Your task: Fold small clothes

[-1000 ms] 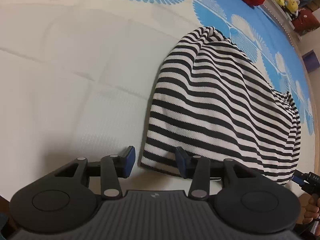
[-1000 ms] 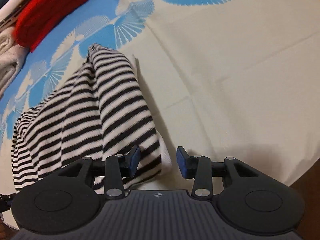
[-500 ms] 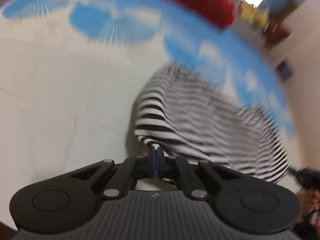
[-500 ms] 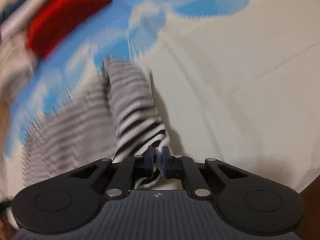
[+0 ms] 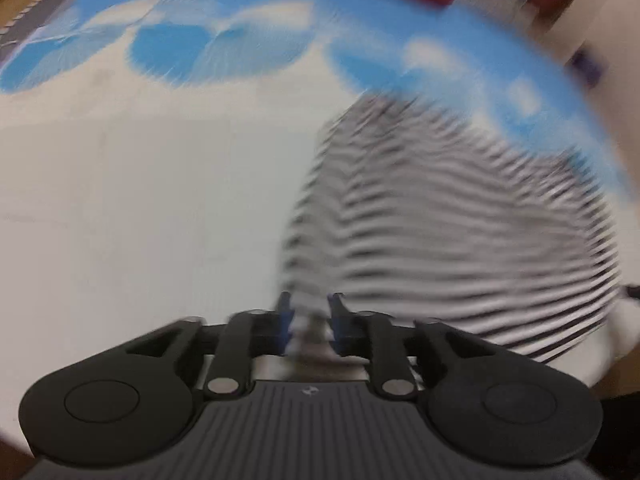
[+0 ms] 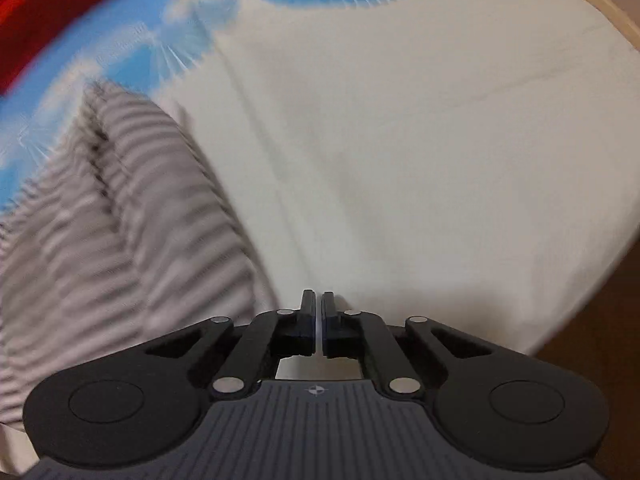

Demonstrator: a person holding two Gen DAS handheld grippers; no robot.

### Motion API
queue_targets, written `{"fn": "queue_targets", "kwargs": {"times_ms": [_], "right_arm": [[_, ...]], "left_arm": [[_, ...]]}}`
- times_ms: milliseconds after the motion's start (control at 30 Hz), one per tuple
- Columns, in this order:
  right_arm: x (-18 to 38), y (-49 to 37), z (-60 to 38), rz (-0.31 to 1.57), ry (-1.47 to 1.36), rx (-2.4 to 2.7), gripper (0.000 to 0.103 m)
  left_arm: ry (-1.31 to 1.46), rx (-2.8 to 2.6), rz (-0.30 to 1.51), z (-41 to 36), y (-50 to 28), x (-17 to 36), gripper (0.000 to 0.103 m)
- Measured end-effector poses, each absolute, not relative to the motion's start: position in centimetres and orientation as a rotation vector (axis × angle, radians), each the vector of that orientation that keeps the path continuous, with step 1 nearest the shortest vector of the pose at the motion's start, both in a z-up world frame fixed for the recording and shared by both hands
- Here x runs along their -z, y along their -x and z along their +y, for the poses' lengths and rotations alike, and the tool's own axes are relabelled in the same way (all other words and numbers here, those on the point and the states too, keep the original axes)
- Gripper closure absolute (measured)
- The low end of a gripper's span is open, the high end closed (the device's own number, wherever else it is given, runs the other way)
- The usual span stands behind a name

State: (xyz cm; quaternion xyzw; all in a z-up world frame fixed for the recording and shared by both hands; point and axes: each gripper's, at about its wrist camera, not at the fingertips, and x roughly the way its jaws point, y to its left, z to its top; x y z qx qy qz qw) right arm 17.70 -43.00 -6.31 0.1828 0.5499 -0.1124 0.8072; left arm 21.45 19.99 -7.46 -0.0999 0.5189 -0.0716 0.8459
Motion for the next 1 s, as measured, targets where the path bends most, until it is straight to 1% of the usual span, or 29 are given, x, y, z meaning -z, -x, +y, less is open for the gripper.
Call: {"fn": "queue_targets", "kwargs": {"times_ms": [67,100,167,267,333,367,433,567,667,800,1000], "right_arm": [[4.7,-17.5,-42.5,1.066,-0.433,0.153,0.099],[4.0,-17.5,-41.9,1.028,-0.431,0.097,0.095],[4.0,-17.7,-40.7,1.025,-0.440,-0.006,0.090],[5.2,-18.7,-39.0,1.102,-0.418,-0.091,0.087],[7.2,-19.2,-38.0,1.221,-0.306,-0.041,0.086],[8.0,-19.5,-37.8,1.268,-0.265,-0.006,0.088],[8.1,-20.0,-37.3,1.268,-0.222,0.018,0.086],[6.1,-20.8,-36.2,1.163,-0.252,0.002,0.085],[4.7,-22.0,-35.0,1.061,-0.297,-0.064,0.083],[4.5,-24.3,-32.4,1.015,-0.315,-0.167,0.082],[5.6,-26.8,-28.1,1.059,-0.231,-0.206,0.082]], "left_arm": [[0.248,0.251,1.096,18.8,-21.8,7.4,0.074],[0.245,0.301,1.119,17.9,-22.0,7.6,0.073],[0.191,0.374,1.176,15.7,-22.6,8.6,0.065],[0.065,0.373,1.280,12.6,-22.4,10.6,0.058],[0.026,0.325,1.326,11.9,-23.0,11.8,0.058],[0.044,0.297,1.328,12.0,-23.5,11.8,0.058],[0.099,0.235,1.289,12.5,-24.2,11.2,0.058],[0.205,0.203,1.120,12.8,-25.3,8.7,0.058],[0.268,0.204,1.058,12.3,-26.0,7.9,0.058],[0.274,0.235,1.046,10.7,-27.3,7.8,0.058],[0.193,0.221,1.099,9.6,-29.7,10.3,0.059]]}}
